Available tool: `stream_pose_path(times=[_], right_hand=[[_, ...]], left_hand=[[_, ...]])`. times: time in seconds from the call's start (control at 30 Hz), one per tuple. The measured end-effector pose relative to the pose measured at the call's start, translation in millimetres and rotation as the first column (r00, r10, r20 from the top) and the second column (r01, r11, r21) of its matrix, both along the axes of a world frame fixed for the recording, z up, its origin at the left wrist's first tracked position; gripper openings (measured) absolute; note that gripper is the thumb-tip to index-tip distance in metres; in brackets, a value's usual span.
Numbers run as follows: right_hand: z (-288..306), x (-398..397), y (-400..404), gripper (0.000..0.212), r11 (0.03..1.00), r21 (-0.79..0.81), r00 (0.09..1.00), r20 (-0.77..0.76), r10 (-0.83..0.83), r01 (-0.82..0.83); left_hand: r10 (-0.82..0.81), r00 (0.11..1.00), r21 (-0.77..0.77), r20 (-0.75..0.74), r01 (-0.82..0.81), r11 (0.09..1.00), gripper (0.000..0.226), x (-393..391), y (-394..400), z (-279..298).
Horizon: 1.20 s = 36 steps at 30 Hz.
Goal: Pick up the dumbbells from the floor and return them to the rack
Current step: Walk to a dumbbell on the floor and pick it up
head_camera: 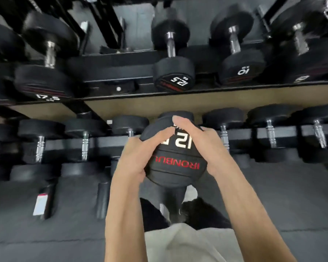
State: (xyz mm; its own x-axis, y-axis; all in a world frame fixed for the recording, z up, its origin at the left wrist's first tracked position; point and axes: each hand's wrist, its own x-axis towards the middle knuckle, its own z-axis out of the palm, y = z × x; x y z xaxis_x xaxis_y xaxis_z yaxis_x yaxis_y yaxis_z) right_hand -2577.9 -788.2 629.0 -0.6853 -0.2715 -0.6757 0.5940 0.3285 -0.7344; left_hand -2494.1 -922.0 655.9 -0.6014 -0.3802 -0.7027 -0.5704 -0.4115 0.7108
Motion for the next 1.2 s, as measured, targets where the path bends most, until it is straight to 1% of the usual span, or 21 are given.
stream_pose_path(times=[0.1, 0.2, 0.3, 0.4, 0.47, 0.57, 0.7, 0.77, 0.83, 0.9, 0.93, 1.0, 1.1, 1.17, 1.2], right_hand=[[28, -21, -41, 0.070, 0.996, -0.065, 0.998, -0.031, 0.063, -0.065], [53, -43, -86, 0.063, 0.984, -0.131, 0.992, -0.062, 0.112, -0.119], [74, -57, -128, 0.055, 0.970, -0.200, 0.986, -0.119, 0.117, -0.139], [91, -68, -171, 0.042, 0.972, -0.200, 0.983, -0.162, 0.092, -0.124], [100, -74, -197, 0.038, 0.974, -0.211, 0.985, -0.166, 0.051, -0.086], [106, -85, -237, 0.039, 0.972, -0.233, 0.988, -0.155, -0.017, -0.020], [117, -113, -277, 0.044, 0.972, -0.234, 0.989, -0.149, -0.023, -0.012], [121, -132, -294, 0.053, 0.971, -0.238, 0.986, -0.164, -0.024, -0.016], [129, -151, -309, 0.056, 0.971, -0.239, 0.982, -0.188, -0.025, -0.021], [132, -175, -324, 0.061, 0.977, -0.211, 0.982, -0.187, -0.008, -0.032], [134, -186, -330, 0.063, 0.980, -0.196, 0.984, -0.179, -0.009, -0.027], [136, -207, -342, 0.059, 0.981, -0.194, 0.983, -0.182, -0.023, -0.013], [141, -236, -360, 0.046, 0.977, -0.209, 0.978, -0.206, -0.017, -0.027], [136, -255, -371, 0.051, 0.976, -0.218, 0.978, -0.204, -0.039, -0.007], [131, -262, -376, 0.056, 0.976, -0.215, 0.979, -0.196, -0.057, 0.014]], left_hand=[[0.077, 0.996, -0.046, -0.051, -0.079, 0.996, 0.043, -12, -31, 25], [0.115, 0.986, -0.089, -0.119, -0.126, 0.988, 0.035, -27, -73, 43], [0.074, 0.981, -0.122, -0.179, -0.096, 0.988, 0.030, -41, -117, 57], [0.042, 0.972, -0.128, -0.231, -0.073, 0.989, 0.027, -55, -168, 70], [0.023, 0.965, -0.116, -0.261, -0.055, 0.992, 0.024, -65, -196, 75], [-0.014, 0.949, -0.086, -0.316, -0.014, 0.996, 0.025, -86, -240, 82], [-0.078, 0.946, -0.082, -0.315, 0.055, 0.995, 0.029, -117, -283, 86], [-0.120, 0.941, -0.075, -0.318, 0.101, 0.992, 0.036, -135, -304, 87], [-0.160, 0.940, -0.108, -0.302, 0.133, 0.985, 0.048, -157, -320, 91], [-0.172, 0.939, -0.144, -0.297, 0.134, 0.980, 0.052, -182, -337, 97], [-0.184, 0.939, -0.159, -0.290, 0.142, 0.977, 0.051, -195, -345, 99], [-0.222, 0.937, -0.190, -0.269, 0.174, 0.966, 0.043, -216, -357, 107], [-0.180, 0.941, -0.180, -0.288, 0.131, 0.975, 0.025, -241, -373, 112], [-0.158, 0.945, -0.165, -0.288, 0.113, 0.980, 0.026, -260, -385, 107], [-0.152, 0.949, -0.164, -0.277, 0.109, 0.980, 0.034, -269, -389, 102]])
